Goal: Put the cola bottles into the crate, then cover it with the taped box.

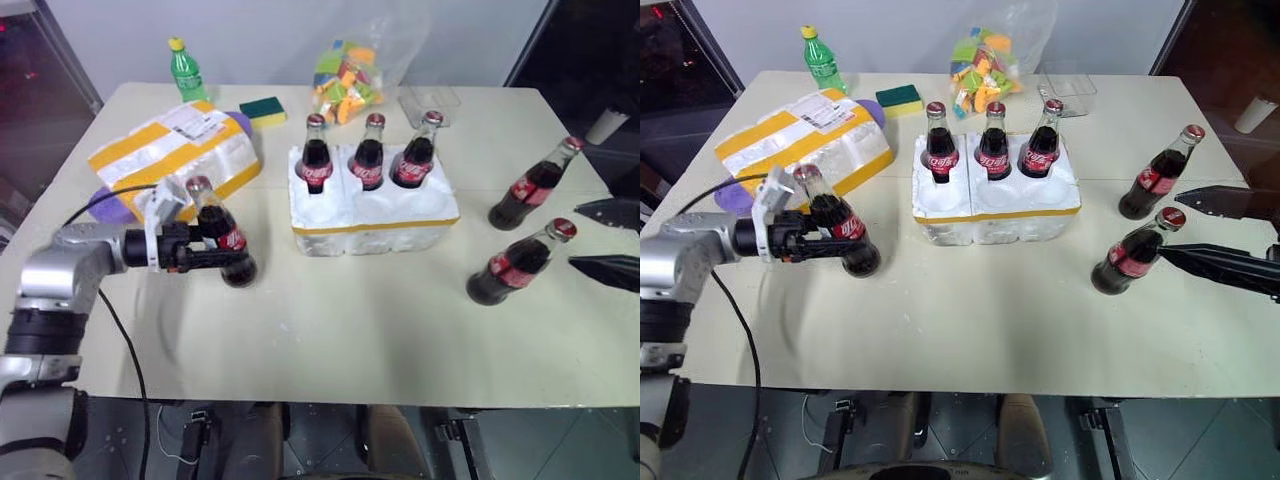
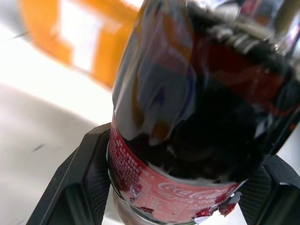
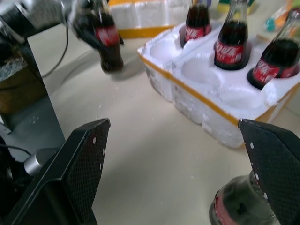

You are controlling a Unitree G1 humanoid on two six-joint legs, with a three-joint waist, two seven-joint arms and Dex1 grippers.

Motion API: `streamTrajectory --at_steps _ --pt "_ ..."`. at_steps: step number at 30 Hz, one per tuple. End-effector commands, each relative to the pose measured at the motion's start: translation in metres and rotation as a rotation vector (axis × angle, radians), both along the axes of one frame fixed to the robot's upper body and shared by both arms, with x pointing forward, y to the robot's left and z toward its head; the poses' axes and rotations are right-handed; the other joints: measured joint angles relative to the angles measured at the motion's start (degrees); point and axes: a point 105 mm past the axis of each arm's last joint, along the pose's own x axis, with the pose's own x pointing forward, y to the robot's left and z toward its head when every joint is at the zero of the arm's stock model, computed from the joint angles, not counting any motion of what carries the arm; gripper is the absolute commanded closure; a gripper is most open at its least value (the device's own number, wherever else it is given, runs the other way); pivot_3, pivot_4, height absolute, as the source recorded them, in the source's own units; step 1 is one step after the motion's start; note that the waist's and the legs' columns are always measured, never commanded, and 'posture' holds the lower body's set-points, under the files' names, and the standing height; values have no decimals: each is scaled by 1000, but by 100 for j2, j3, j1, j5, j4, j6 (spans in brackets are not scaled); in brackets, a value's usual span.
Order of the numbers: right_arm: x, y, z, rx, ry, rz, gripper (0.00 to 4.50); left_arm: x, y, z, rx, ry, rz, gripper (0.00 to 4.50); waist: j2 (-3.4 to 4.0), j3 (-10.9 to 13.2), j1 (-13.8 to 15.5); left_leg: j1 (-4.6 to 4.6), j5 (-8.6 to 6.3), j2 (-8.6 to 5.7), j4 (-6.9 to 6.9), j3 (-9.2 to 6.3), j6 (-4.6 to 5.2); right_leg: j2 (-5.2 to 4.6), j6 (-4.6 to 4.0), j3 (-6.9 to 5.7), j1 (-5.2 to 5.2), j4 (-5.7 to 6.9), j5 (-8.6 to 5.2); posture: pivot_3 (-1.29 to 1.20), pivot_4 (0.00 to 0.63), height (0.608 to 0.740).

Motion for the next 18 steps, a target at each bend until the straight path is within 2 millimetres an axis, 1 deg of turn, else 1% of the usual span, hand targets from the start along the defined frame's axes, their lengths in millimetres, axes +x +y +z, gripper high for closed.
streamTrajectory --at_steps 1,2,4,5,6,8,9,11,13,14,18 --pt "-5 1 8 -9 -55 -10 0 -12 -11 57 -107 -108 -119 1646 0 0 16 0 0 0 1 0 0 0 0 0 1 0 0 0 150 739" --pt "-5 0 7 -6 -58 -22 0 -4 -17 68 -138 -146 -116 1646 3 -2 1 1 0 0 0 1 0 0 0 1 1 -1 0 0 150 739" --pt "-5 -2 4 -3 -63 -48 0 17 -34 90 -201 -207 -92 1646 2 -2 66 9 0 -1 0 0 0 -1 2 0 7 5 -2 0 150 739" --pt "-6 -3 3 0 -64 -59 0 25 -41 98 -219 -241 -81 1646 0 -1 81 9 1 -1 3 -6 0 1 2 -6 8 8 -2 0 150 739" --pt "-6 -4 1 4 -65 -69 0 37 -48 100 -208 -274 -57 1646 1 -2 86 7 2 -1 6 -8 0 3 3 -7 8 8 -1 0 150 739" --pt "-7 -4 0 10 -69 -86 0 53 -60 96 -170 -313 -41 1646 0 -2 71 7 2 -3 12 -6 0 2 3 -6 13 5 -1 0 150 739" --pt "-7 -4 -1 11 -70 -91 0 57 -64 94 -157 -321 -42 1646 1 -3 53 7 2 -5 10 -5 0 1 3 -4 14 5 -1 0 150 739" --pt "-8 -5 -3 19 -75 -109 0 66 -80 87 -134 -334 -59 1646 1 -3 19 9 1 -5 2 -5 0 1 3 -3 8 4 -1 0 150 739" --pt "-9 -6 -4 28 -76 -131 0 70 -93 78 -98 -337 -98 1646 0 -2 23 10 2 -4 -4 -9 0 3 3 -6 5 9 -1 0 150 739" --pt "-9 -7 -4 29 -77 -142 0 71 -96 73 -77 -331 -113 1646 0 0 15 5 1 -4 -6 -9 0 3 3 -6 0 9 -1 0 150 739" --pt "-9 -9 -6 38 -71 -175 0 70 -101 55 3 -333 -169 1646 -4 3 -63 -5 1 -5 -8 -8 1 2 3 -5 -10 8 -1 0 150 739"
